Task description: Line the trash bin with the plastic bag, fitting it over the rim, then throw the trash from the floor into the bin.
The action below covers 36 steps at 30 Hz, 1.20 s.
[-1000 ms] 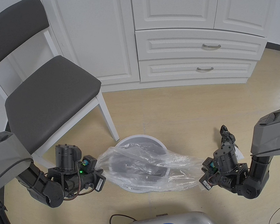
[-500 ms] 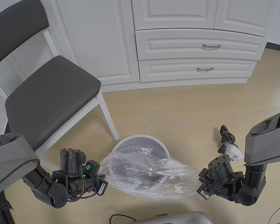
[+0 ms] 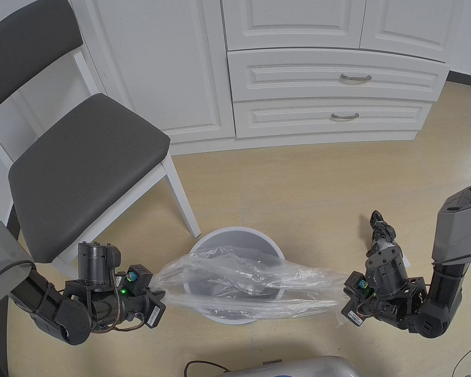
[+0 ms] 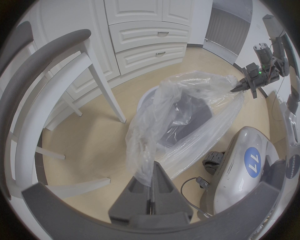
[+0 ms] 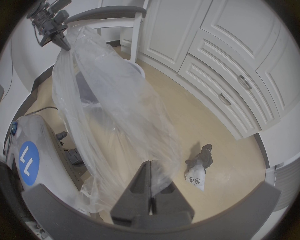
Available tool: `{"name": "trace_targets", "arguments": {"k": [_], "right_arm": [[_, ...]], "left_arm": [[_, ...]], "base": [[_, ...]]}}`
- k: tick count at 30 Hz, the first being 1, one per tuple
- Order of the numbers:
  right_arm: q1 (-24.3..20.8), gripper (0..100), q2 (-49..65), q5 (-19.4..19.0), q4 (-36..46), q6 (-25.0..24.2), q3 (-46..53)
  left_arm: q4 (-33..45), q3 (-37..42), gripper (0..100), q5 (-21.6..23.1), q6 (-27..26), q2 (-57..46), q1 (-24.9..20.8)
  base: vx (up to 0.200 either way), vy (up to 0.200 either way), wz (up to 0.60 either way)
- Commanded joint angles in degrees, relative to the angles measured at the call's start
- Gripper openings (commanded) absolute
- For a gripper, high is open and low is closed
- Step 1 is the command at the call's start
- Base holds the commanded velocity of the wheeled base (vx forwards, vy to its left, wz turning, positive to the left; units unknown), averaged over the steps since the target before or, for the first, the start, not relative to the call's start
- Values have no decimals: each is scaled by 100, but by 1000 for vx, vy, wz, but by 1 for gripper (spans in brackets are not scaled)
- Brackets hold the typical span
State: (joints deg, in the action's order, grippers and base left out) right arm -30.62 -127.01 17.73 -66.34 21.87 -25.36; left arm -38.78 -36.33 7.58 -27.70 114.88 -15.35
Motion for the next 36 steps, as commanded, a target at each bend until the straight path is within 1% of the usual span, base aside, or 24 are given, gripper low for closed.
{"name": "trace_targets", "arguments": {"k": [1, 9, 12, 13, 15, 16, 18, 19, 21, 22, 23, 24, 26, 27, 32, 36], "right_arm": [[-14, 0, 1, 3, -2, 81, 57], [-31, 0, -69, 3, -10, 186, 127], [-75, 0, -368, 47, -116, 160, -4], [-84, 0, -482, 82, -221, 116, -119], [-58, 0, -561, 100, -406, 72, -224], [-5, 0, -570, 117, -555, 54, -277], [118, 0, -535, 196, -661, 45, -400], [118, 0, -535, 196, -661, 45, -400], [206, 0, -526, 363, -731, -16, -655], [206, 0, -526, 363, -731, -16, -655], [223, 0, -553, 469, -740, -253, -866], [223, 0, -561, 504, -731, -359, -962], [223, 0, -561, 530, -714, -412, -1024], [223, 0, -553, 565, -696, -447, -1068], [215, 0, -596, 565, -661, -429, -936], [118, 0, -816, 504, -678, -420, -875]], "left_arm": [[2, 29, 0, -2, -78, -80, 32], [-16, 73, 0, 6, -104, 8, -21], [-139, -50, 0, -46, -34, 412, -179], [-262, -208, 0, -99, 28, 649, -249], [-561, -357, 0, -257, 195, 887, -267], [-903, -401, 0, -415, 467, 1018, -285], [-1343, -489, 0, -539, 836, 1124, -302], [-1343, -489, 0, -539, 836, 1124, -302], [-1554, -700, 0, -626, 1073, 1185, -311], [-1554, -700, 0, -626, 1073, 1185, -311], [-1571, -823, 0, -741, 1249, 1185, -311], [-1598, -876, 0, -793, 1355, 1185, -320], [-1598, -920, 0, -829, 1451, 1185, -337], [-1598, -955, 0, -864, 1592, 1168, -390], [-1598, -814, 0, -820, 1557, 1185, -408], [-1607, -595, 0, -591, 1320, 1221, -434]], "base": [[0, 0, 0], [0, 0, 0], [0, 0, 0], [0, 0, 0], [0, 0, 0], [0, 0, 0], [0, 0, 0], [0, 0, 0], [0, 0, 0], [0, 0, 0], [0, 0, 0], [0, 0, 0], [0, 0, 0], [0, 0, 0], [0, 0, 0], [0, 0, 0]]}}
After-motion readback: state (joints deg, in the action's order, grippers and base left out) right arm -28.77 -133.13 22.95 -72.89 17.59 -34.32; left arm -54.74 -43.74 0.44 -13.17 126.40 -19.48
